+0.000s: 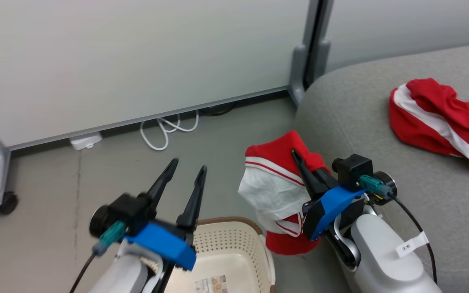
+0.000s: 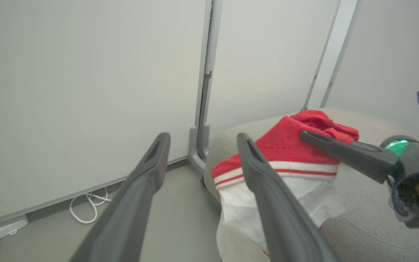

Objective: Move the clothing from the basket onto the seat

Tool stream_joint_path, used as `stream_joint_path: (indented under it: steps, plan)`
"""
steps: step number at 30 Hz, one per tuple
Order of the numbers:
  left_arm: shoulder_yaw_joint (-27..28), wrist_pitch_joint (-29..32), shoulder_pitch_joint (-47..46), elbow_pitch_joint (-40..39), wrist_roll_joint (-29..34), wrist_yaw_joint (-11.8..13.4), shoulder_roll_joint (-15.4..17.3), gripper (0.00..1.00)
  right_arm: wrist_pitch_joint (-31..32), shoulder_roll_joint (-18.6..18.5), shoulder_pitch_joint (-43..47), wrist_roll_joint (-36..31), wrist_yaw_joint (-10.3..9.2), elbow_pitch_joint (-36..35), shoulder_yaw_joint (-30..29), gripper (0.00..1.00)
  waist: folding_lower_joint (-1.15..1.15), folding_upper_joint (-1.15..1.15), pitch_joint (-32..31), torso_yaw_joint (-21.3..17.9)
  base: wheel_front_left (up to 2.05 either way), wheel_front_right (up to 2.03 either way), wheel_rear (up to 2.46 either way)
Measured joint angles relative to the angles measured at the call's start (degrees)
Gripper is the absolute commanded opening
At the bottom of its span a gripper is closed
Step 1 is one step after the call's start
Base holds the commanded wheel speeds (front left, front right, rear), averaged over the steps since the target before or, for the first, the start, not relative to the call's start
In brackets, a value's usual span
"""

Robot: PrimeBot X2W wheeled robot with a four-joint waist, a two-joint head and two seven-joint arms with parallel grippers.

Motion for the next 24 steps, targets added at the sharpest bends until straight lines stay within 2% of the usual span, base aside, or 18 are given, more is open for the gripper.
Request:
stream_joint_path:
  steps: [6,11,24]
  plan:
    - [8.29,0.0,11.42,-4.87,6.04,0.41,0.08,1.0,1.71,-0.05,2.01,-0.43,0.0,-4.27,-0.48,0.0,0.0,0.0,0.57,-4.57,0.0,0.0,0.0]
    - [14.37,0.0,17.08,-6.79,9.23,0.31,-1.15,1.0,3.05,-0.23,3.97,-0.97,0.0,-7.73,-1.63,0.0,0.0,0.0,0.81,-8.47,0.0,0.0,0.0]
    - [20.19,0.0,19.57,-8.16,15.48,-3.09,-5.09,1.0,5.82,-0.23,7.51,-1.42,0.0,-14.17,-2.82,0.0,0.0,0.0,1.38,-17.94,0.0,0.0,0.0]
